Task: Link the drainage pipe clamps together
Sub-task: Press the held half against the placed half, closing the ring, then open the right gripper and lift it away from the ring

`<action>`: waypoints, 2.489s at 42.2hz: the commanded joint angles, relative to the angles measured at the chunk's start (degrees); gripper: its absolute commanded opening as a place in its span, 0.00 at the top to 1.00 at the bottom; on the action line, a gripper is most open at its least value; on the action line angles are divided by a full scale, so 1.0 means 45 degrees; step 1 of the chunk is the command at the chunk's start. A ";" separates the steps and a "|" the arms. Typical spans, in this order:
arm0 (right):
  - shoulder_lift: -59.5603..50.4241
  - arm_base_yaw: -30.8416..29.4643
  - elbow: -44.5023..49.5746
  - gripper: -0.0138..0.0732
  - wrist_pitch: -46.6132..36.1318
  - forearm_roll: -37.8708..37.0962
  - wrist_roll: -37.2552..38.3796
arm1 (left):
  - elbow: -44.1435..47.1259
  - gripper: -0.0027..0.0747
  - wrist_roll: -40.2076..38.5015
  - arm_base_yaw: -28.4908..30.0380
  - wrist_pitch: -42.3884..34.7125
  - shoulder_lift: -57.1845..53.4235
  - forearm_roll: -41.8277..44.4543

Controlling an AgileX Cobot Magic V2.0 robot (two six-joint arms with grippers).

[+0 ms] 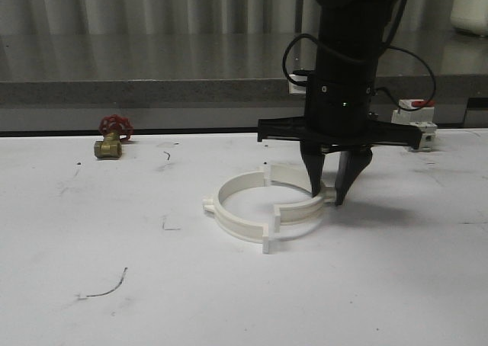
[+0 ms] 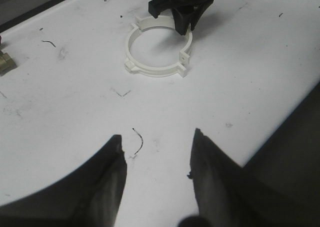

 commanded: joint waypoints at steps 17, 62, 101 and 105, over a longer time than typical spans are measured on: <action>-0.0324 0.0028 -0.0415 0.59 -0.0313 -0.0070 -0.0185 | -0.0323 0.58 -0.0019 -0.0004 -0.0879 -0.0015 -0.0184; -0.1224 0.0028 -0.0428 0.38 -0.0372 0.0084 -0.0723 | -0.0323 0.58 -0.0019 -0.0004 -0.0879 -0.0015 -0.0184; -1.5151 0.0028 0.7554 0.38 -0.0930 -0.0929 -0.6407 | -0.0323 0.58 -0.0019 -0.0004 -0.0879 -0.0015 -0.0184; -1.6325 0.0028 0.8661 0.38 -0.0915 -0.0900 -0.6407 | -0.0323 0.58 -0.0019 -0.0004 -0.0879 -0.0015 -0.0184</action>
